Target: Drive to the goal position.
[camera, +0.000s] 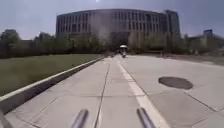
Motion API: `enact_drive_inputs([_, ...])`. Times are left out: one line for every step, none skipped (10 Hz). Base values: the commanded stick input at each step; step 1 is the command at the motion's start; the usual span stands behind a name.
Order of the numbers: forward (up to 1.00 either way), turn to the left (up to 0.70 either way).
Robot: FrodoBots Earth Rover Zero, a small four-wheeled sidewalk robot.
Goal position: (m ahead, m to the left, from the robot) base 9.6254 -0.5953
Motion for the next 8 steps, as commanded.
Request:
enact_drive_inputs([0.70, 0.00])
enact_drive_inputs([0.70, 0.00])
enact_drive_inputs([0.70, 0.00])
enact_drive_inputs([0.70, 0.00])
enact_drive_inputs([0.70, 0.00])
enact_drive_inputs([0.70, 0.00])
enact_drive_inputs([0.70, 0.00])
enact_drive_inputs([0.70, 0.00])
